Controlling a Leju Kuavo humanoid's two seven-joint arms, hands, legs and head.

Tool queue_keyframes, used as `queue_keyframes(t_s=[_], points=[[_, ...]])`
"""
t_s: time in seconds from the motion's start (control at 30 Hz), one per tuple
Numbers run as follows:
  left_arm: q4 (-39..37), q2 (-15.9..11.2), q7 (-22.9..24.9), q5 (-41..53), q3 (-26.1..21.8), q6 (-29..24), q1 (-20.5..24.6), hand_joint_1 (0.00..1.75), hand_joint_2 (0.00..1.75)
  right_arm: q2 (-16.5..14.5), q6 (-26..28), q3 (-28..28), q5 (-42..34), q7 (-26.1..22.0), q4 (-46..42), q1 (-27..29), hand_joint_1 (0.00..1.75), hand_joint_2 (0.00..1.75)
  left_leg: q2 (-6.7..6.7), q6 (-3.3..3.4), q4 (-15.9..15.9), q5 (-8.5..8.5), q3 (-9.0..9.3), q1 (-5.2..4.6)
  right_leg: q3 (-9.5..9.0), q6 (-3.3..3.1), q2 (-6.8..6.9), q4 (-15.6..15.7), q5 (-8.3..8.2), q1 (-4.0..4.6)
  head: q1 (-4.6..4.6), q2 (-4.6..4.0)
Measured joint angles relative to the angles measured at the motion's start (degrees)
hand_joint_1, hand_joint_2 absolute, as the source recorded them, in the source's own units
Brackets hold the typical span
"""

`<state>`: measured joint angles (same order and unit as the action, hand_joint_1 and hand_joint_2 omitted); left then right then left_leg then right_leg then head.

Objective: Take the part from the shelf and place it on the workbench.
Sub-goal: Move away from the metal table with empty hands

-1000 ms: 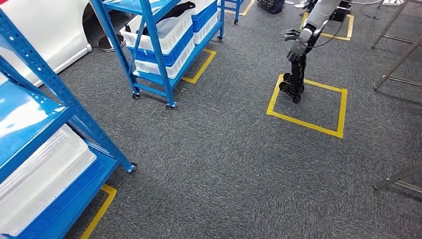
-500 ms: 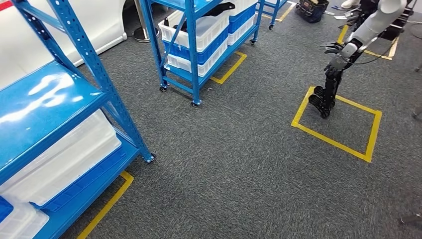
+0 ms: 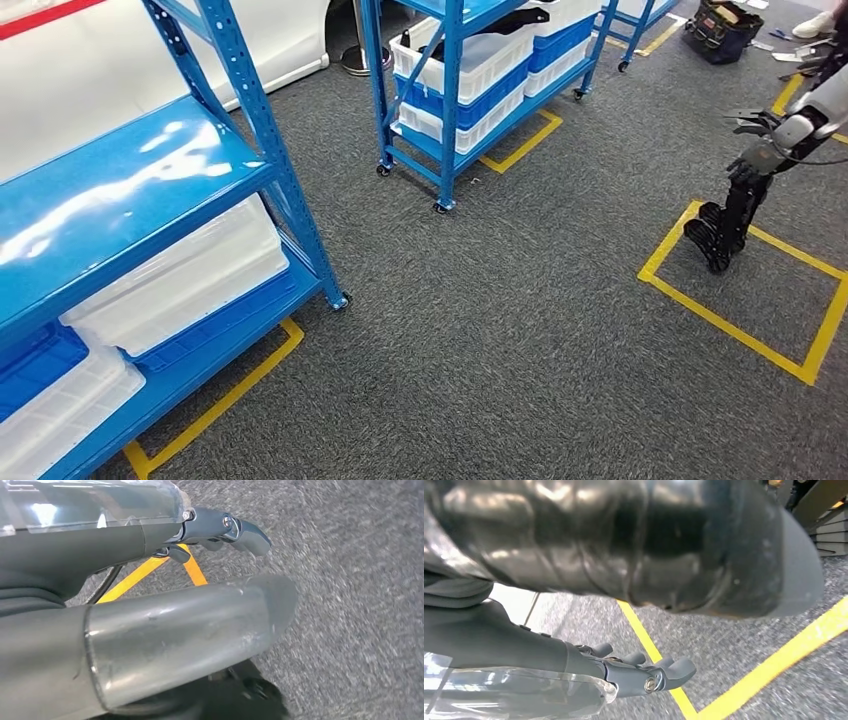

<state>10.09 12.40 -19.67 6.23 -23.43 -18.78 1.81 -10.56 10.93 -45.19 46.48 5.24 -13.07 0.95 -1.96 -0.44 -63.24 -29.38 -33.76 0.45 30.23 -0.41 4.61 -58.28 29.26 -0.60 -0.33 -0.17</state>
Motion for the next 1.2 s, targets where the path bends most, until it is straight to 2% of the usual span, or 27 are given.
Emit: queue_keyframes(t_s=[0.07, 0.13, 0.17, 0.2, 0.23, 0.3, 0.33, 0.37, 0.4, 0.43, 0.47, 0.53, 0.6, 0.67, 0.7, 0.73, 0.8, 0.83, 0.87, 0.9, 0.93, 0.97, 1.03, 1.07, 1.1, 1.17, 1.2], points=[[0.01, 0.0, -0.01, 0.07, 0.0, 0.01, 0.13, 0.0, 0.0, 0.0, 0.0, -0.1, 0.05, 0.01, 0.0, -0.02, 0.0, 0.0, -1.44, 0.62, 4.62, 1.27, 2.29, -0.42, -0.35, 0.58, 1.03, -0.05, 0.29, 0.17, 0.02, 0.0], [0.01, 0.0, -0.03, 0.18, -0.02, 0.01, 0.06, 0.0, 0.0, 0.0, 0.0, -0.15, 0.12, 0.01, 0.0, -0.25, 0.0, 0.0, -0.74, 1.18, 5.27, 1.35, 2.29, -0.67, -0.72, 1.19, 1.93, 0.14, 0.37, 0.19, 0.03, 0.0], [0.0, 0.02, -0.05, 0.24, -0.03, 0.01, -0.05, 0.0, 0.0, 0.01, 0.0, -0.16, 0.15, 0.0, 0.0, -0.38, 0.0, 0.0, -0.22, 1.49, 5.59, 1.58, 2.47, -0.54, -0.9, 1.52, 1.78, 0.11, 0.52, 0.08, 0.03, 0.0], [0.0, 0.03, -0.07, 0.28, -0.04, -0.01, -0.12, 0.0, 0.0, 0.01, -0.01, -0.18, 0.17, -0.01, 0.0, -0.45, 0.0, 0.0, 0.31, 1.85, 5.94, 1.85, 2.67, -0.4, -0.82, 1.77, 0.86, -0.46, 1.13, 0.0, 0.04, 0.0], [0.0, 0.05, -0.09, 0.32, -0.04, -0.02, -0.12, 0.0, 0.0, 0.02, -0.02, -0.2, 0.19, -0.02, 0.0, -0.44, 0.0, 0.0, 0.85, 2.21, 6.28, 2.14, 2.83, -0.24, -0.14, 1.96, -0.56, -2.2, 2.43, -0.07, 0.07, 0.0], [0.01, 0.08, -0.11, 0.37, -0.04, -0.04, 0.0, 0.0, 0.0, 0.02, -0.04, -0.26, 0.2, -0.02, 0.0, -0.26, 0.0, 0.0, 1.95, 2.63, 6.45, 2.42, 2.82, -0.19, 3.05, 2.06, -3.49, -8.97, 6.26, -0.17, 0.09, 0.0], [0.01, 0.08, -0.11, 0.39, -0.04, -0.05, 0.05, 0.0, 0.0, 0.02, -0.05, -0.27, 0.2, -0.01, 0.0, -0.21, 0.0, 0.0, 2.59, 2.71, 6.41, 2.46, 2.73, -0.25, 4.98, 2.08, -4.06, -12.77, 7.81, -0.18, 0.1, 0.0], [0.01, 0.08, -0.11, 0.41, -0.04, -0.06, 0.06, 0.0, 0.0, 0.02, -0.06, -0.28, 0.2, -0.01, 0.0, -0.17, 0.0, 0.0, 3.29, 2.73, 6.35, 2.46, 2.69, -0.29, 6.36, 2.1, -4.27, -15.29, 8.32, -0.18, 0.1, 0.0], [0.01, 0.08, -0.1, 0.43, -0.04, -0.07, 0.05, 0.0, 0.0, 0.02, -0.07, -0.29, 0.2, 0.0, 0.0, -0.14, 0.0, 0.0, 4.07, 2.72, 6.26, 2.44, 2.7, -0.31, 6.86, 2.1, -4.38, -15.83, 7.63, -0.19, 0.1, 0.0], [0.01, 0.08, -0.1, 0.43, -0.04, -0.08, 0.04, 0.0, 0.0, 0.02, -0.07, -0.29, 0.22, 0.01, 0.0, -0.12, 0.0, 0.0, 4.9, 2.66, 6.13, 2.39, 2.76, -0.3, 6.22, 2.08, -4.59, -13.95, 5.78, -0.25, 0.1, 0.0], [0.0, 0.09, -0.09, 0.44, -0.04, -0.09, 0.03, 0.0, 0.0, 0.02, -0.07, -0.29, 0.23, 0.01, 0.0, -0.07, 0.0, 0.0, 5.73, 2.55, 5.94, 2.3, 2.81, -0.27, 4.76, 2.03, -5.17, -10.35, 3.33, -0.37, 0.1, 0.0], [0.0, 0.11, -0.04, 0.47, -0.04, -0.1, 0.07, 0.0, 0.0, 0.03, -0.07, -0.32, 0.27, 0.02, 0.01, 0.02, 0.0, 0.0, 7.22, 2.09, 5.36, 2.01, 2.53, -0.31, 1.95, 1.9, -8.07, -3.37, 0.19, -0.66, 0.09, 0.0], [0.0, 0.13, -0.01, 0.52, -0.05, -0.1, 0.13, 0.0, 0.0, 0.05, -0.07, -0.35, 0.28, 0.02, 0.01, 0.0, 0.0, 0.0, 8.36, 1.41, 5.02, 1.89, 1.96, -0.29, 1.18, 1.63, -9.64, -1.1, -0.1, -0.63, 0.08, 0.0], [0.0, 0.12, 0.0, 0.6, -0.05, -0.13, 0.05, 0.0, 0.0, 0.07, -0.07, -0.37, 0.35, 0.02, 0.0, -0.14, 0.0, 0.0, 9.17, 0.68, 4.99, 1.91, 1.69, -0.08, 1.0, 0.96, -8.25, -0.76, -0.26, -0.46, 0.09, 0.0], [0.01, 0.11, -0.01, 0.69, -0.04, -0.16, 0.0, 0.0, 0.0, 0.09, -0.09, -0.38, 0.42, 0.03, 0.0, -0.16, 0.0, 0.0, 8.54, 0.4, 4.48, 1.5, 1.43, -0.06, 0.8, 0.51, -7.52, -0.48, -0.36, -0.46, 0.07, 0.0], [0.01, 0.11, -0.01, 0.79, -0.04, -0.2, 0.0, 0.0, 0.0, 0.1, -0.11, -0.39, 0.5, 0.02, 0.0, -0.13, 0.0, 0.0, 7.29, 0.18, 3.03, 0.54, 0.78, -0.07, 0.63, 0.06, -6.7, -0.18, -0.47, -0.5, 0.04, 0.0], [0.01, 0.1, -0.02, 0.96, -0.04, -0.27, 0.12, 0.0, 0.0, 0.11, -0.22, -0.44, 0.68, -0.01, 0.0, 0.02, 0.0, 0.0, 4.03, -0.13, -3.24, -3.01, -2.25, -0.13, 0.49, -0.54, -5.03, 0.12, -0.48, -0.35, -0.04, 0.0], [0.01, 0.1, -0.02, 0.98, -0.04, -0.28, 0.15, 0.0, 0.0, 0.11, -0.26, -0.49, 0.75, -0.02, 0.0, 0.07, 0.0, 0.0, 3.16, -0.29, -7.11, -4.75, -4.18, -0.06, 0.49, -0.71, -4.14, 0.12, -0.4, -0.2, -0.05, 0.0], [0.0, 0.1, -0.02, 0.99, -0.04, -0.31, 0.13, 0.0, 0.0, 0.11, -0.29, -0.54, 0.8, -0.02, 0.0, 0.08, 0.0, 0.0, 2.71, -0.39, -10.06, -5.75, -5.64, 0.01, 0.48, -0.78, -3.26, 0.1, -0.3, -0.07, -0.06, 0.0], [0.0, 0.1, -0.02, 0.99, -0.05, -0.33, 0.06, 0.0, 0.0, 0.11, -0.31, -0.59, 0.86, -0.02, 0.0, 0.07, 0.0, 0.0, 2.46, -0.42, -11.13, -5.65, -6.14, 0.06, 0.42, -0.8, -2.42, 0.09, -0.2, 0.03, -0.06, 0.0], [0.0, 0.1, -0.02, 0.98, -0.05, -0.38, -0.02, 0.0, 0.0, 0.11, -0.31, -0.61, 0.91, -0.02, 0.0, 0.04, 0.0, 0.0, 2.21, -0.35, -9.89, -4.47, -5.47, 0.08, 0.29, -0.77, -1.66, 0.08, -0.08, 0.12, -0.07, 0.0], [-0.01, 0.1, -0.02, 0.97, -0.06, -0.44, -0.09, 0.0, 0.0, 0.11, -0.32, -0.62, 0.95, -0.02, 0.0, 0.01, 0.0, 0.0, 1.67, -0.14, -6.46, -2.51, -3.63, 0.04, 0.08, -0.7, -0.95, 0.08, 0.08, 0.19, -0.07, 0.0], [0.01, 0.07, -0.01, 0.96, -0.07, -0.58, -0.04, 0.0, 0.0, 0.09, -0.38, -0.62, 1.01, -0.02, 0.0, -0.01, 0.0, 0.0, -0.72, 0.63, 1.6, 0.65, 0.57, -0.41, -0.4, -0.36, 0.32, 0.05, 0.48, 0.37, -0.06, 0.0], [0.01, 0.05, -0.02, 0.97, -0.07, -0.63, 0.03, 0.0, 0.0, 0.08, -0.4, -0.63, 1.02, -0.02, 0.0, -0.02, 0.0, 0.0, -1.59, 1.0, 4.1, 1.37, 1.86, -0.7, -0.58, -0.11, 0.88, 0.03, 0.66, 0.42, -0.06, 0.0], [0.01, 0.04, -0.02, 0.97, -0.07, -0.66, 0.07, 0.0, 0.0, 0.07, -0.42, -0.63, 1.02, -0.02, 0.0, -0.06, 0.0, 0.0, -1.98, 1.28, 5.09, 1.44, 2.28, -0.97, -0.73, 0.17, 1.38, 0.04, 0.81, 0.45, -0.05, 0.0], [0.0, 0.03, -0.02, 0.96, -0.08, -0.7, -0.07, 0.0, 0.0, 0.04, -0.44, -0.64, 1.02, -0.02, 0.0, -0.33, 0.0, 0.0, -0.8, 1.77, 5.48, 1.66, 2.46, -0.99, -1.11, 0.76, 2.14, 0.15, 1.0, 0.4, -0.04, 0.0], [0.0, 0.04, -0.02, 0.95, -0.09, -0.73, -0.18, 0.0, 0.0, 0.04, -0.44, -0.65, 1.03, -0.01, 0.0, -0.42, 0.0, 0.0, -0.22, 2.03, 5.94, 1.92, 2.72, -0.86, -1.22, 1.06, 1.53, -0.13, 1.32, 0.33, -0.03, -0.01]])
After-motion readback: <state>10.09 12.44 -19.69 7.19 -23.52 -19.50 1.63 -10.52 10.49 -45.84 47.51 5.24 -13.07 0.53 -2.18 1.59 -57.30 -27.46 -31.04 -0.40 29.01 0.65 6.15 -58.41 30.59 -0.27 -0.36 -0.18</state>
